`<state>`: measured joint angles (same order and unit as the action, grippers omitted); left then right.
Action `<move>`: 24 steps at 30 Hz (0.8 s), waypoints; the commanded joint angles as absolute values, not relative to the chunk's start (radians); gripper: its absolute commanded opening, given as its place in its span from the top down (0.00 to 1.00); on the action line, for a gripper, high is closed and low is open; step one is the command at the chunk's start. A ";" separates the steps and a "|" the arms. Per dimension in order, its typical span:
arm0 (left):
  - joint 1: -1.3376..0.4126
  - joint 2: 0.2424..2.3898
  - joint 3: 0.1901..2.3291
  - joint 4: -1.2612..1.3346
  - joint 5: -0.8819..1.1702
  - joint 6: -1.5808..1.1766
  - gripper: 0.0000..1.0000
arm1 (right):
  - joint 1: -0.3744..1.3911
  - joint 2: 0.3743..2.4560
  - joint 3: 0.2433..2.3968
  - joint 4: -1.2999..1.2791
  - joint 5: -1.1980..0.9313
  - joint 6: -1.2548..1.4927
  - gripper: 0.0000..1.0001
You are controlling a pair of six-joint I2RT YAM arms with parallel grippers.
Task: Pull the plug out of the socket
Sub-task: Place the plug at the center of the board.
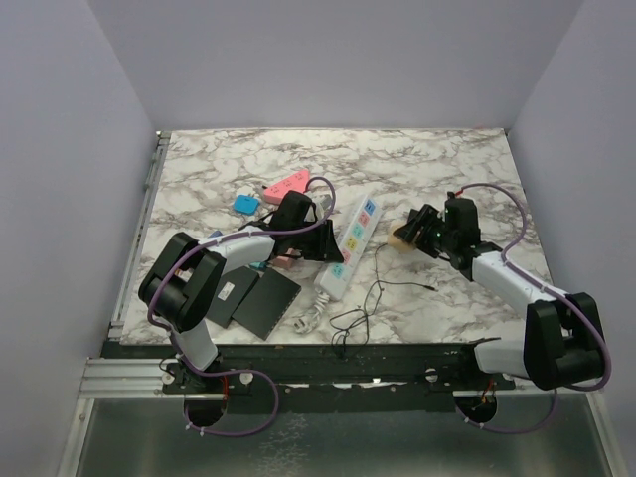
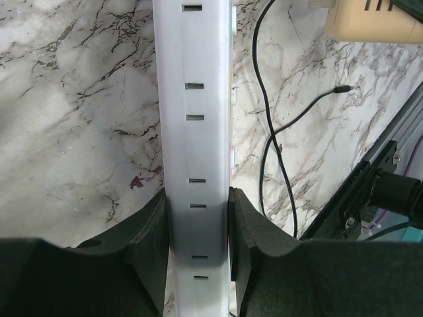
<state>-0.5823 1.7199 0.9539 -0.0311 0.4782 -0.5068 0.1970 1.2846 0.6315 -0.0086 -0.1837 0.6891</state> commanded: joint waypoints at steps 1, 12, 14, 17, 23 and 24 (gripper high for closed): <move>-0.567 1.728 0.919 -0.147 0.376 -0.428 1.00 | 0.186 1.314 0.618 0.008 -0.199 0.680 0.92; -0.566 1.743 0.940 -0.118 0.392 -0.465 1.00 | 0.186 1.342 0.604 0.002 -0.112 0.689 0.55; -0.566 1.753 0.948 -0.116 0.385 -0.473 1.00 | 0.186 1.337 0.604 -0.013 -0.089 0.689 0.47; -0.565 1.770 0.964 -0.112 0.372 -0.486 1.00 | 0.186 1.325 0.600 -0.036 -0.059 0.690 0.36; -0.565 1.824 1.042 -0.106 0.324 -0.489 1.00 | 0.186 1.296 0.590 -0.047 -0.014 0.689 0.24; -0.564 1.835 1.054 -0.106 0.315 -0.483 0.99 | 0.185 1.290 0.589 -0.049 -0.007 0.686 0.23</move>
<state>-0.5762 1.7645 1.0172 -0.0483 0.4686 -0.5194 0.1902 1.3277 0.5999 -0.0299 -0.0704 0.6914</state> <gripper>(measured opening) 0.370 0.748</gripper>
